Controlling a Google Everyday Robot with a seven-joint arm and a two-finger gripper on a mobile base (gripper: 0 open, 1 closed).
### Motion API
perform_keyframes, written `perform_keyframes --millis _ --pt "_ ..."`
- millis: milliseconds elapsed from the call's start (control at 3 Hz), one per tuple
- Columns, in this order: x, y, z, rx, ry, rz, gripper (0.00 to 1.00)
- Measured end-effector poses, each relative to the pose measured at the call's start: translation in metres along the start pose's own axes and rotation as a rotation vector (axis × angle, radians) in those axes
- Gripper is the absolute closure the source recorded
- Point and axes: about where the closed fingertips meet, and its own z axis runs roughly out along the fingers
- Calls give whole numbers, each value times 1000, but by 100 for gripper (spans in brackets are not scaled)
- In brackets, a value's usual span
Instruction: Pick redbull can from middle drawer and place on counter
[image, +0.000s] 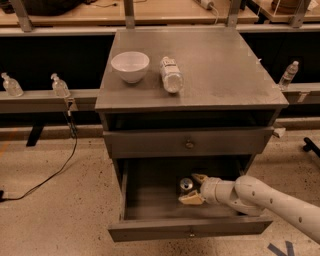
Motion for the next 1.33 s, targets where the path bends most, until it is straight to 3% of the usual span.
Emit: perform_keyframes --millis 333,667,1000,1333 --pt "3 -3 1 5 -49 17 55" --pt "-17 -2 -14 -13 -185 -4 86" --pt "-48 6 -42 -38 -296 -64 100" --pt "-94 24 -104 -123 -325 -129 100"
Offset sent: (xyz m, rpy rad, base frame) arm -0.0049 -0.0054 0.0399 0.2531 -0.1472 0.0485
